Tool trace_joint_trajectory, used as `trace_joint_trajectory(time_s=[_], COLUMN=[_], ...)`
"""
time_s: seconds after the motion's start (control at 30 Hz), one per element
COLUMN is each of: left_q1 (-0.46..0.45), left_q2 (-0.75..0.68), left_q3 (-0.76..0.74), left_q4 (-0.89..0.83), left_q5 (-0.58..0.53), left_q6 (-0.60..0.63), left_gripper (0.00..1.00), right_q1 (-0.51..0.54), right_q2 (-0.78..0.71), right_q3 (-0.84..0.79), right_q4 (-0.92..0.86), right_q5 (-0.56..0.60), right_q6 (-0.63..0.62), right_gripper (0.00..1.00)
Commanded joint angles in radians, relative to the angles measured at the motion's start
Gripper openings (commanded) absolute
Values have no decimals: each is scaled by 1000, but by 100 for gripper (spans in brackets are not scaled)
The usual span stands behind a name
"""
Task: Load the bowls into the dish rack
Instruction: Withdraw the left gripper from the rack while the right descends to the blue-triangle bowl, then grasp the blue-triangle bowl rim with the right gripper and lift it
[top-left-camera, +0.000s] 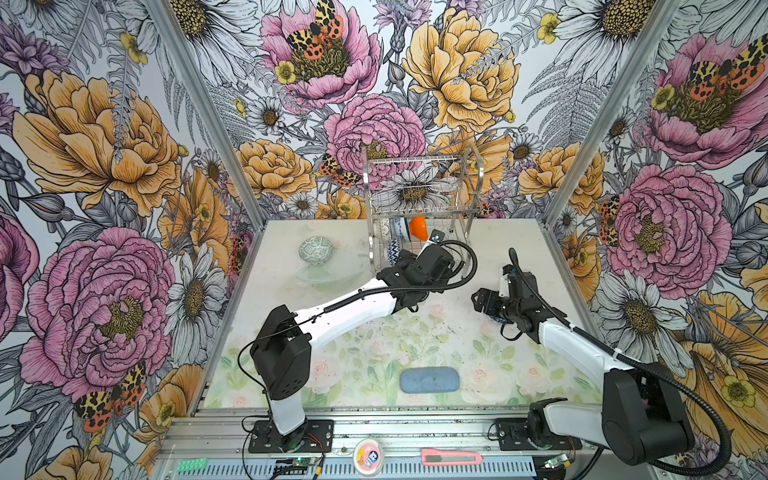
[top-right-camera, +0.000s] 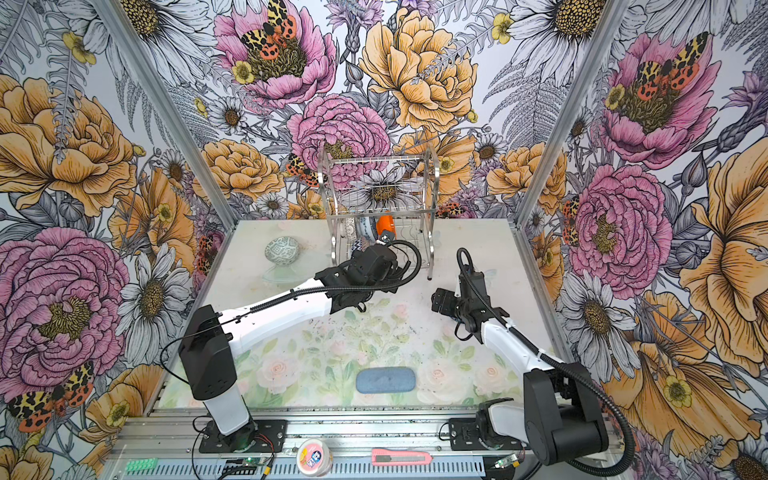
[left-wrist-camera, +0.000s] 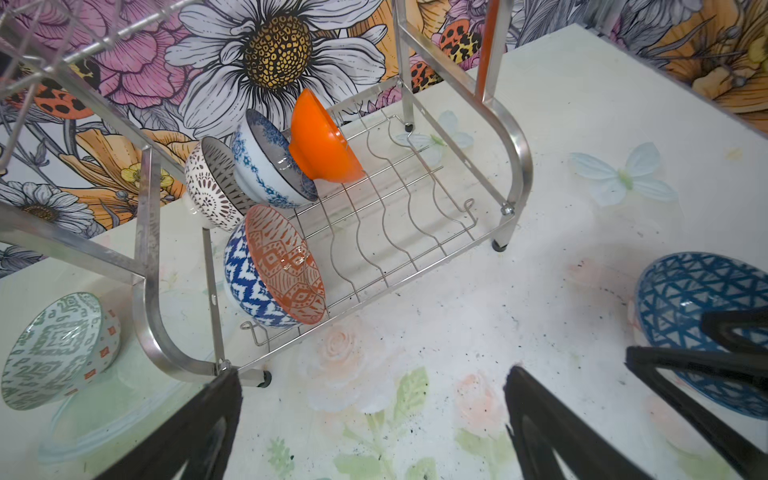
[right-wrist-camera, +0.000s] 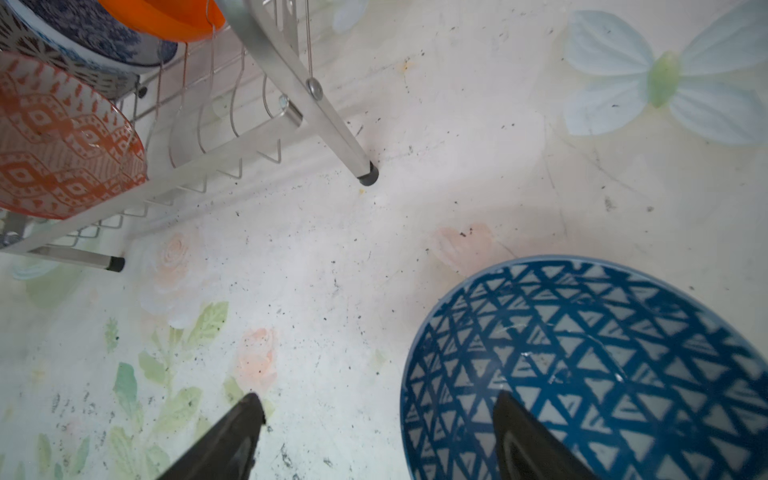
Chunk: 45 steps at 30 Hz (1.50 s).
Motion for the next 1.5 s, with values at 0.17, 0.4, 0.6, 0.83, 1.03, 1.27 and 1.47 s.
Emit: trace_joint_trajectory(time_s=[0.17,0.4,0.6,0.83,1.03,1.27,1.47], left_q1=[17,71,78,89,100,111,120], left_q2=[-86,-162,-174,-197,-197,-232,-243], left_q3=[-123,-263,-280,-334,-348,-380,-414], left_q4=[140,246,222,256,266,282,305], left_q5=[100,234,234,245,287,317,319], left_q6=[-40,-136,-156,-187,-197,-189,-199], left_gripper=[99,99,99,99,99,99,99], right_q1=[16,33,70,83,95,95,95], right_q2=[79,147,186,213,224,210,190], right_q3=[-6,21,50,84,117,141,148], right_q4=[-8,-17,-30,-50,-83,-113,-124], right_q5=[66,78,108,126,128,128,97], right_q6=[-46,-63,-74,-81,-95,-107,-107], right_gripper=[71,52,39,21,9,0,0])
